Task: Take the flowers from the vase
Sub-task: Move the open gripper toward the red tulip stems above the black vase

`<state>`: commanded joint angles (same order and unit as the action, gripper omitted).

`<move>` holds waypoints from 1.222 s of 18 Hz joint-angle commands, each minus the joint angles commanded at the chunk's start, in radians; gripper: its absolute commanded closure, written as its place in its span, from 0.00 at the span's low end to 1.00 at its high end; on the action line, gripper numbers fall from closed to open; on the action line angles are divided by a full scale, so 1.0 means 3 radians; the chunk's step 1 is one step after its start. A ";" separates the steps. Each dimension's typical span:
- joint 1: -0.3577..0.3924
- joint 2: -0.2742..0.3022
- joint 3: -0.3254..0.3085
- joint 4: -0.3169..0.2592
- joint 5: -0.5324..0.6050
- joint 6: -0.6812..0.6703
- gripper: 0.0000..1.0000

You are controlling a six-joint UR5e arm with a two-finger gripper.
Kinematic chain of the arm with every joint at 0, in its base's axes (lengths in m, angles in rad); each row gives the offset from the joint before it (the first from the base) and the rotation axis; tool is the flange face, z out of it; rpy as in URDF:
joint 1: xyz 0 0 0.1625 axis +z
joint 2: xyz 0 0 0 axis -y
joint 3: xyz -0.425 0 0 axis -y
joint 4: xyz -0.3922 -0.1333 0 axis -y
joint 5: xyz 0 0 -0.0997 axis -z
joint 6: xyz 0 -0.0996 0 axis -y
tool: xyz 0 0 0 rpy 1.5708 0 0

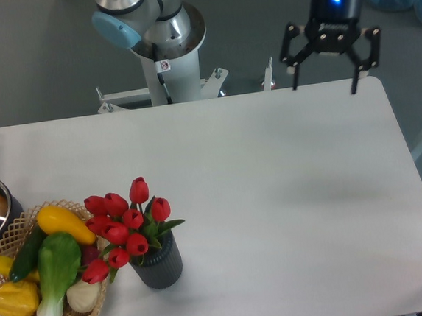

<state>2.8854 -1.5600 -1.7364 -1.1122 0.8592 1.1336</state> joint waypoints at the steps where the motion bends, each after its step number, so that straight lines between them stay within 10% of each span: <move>1: -0.0030 -0.0041 -0.0005 -0.0005 0.0005 0.0010 0.00; 16: -0.0930 -0.0557 -0.0168 0.0015 0.0286 0.0476 0.00; 22: -0.1017 -0.0675 -0.0276 0.0317 0.0030 0.0404 0.00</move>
<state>2.5802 -1.7624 -1.8194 -1.0170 0.8683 1.2548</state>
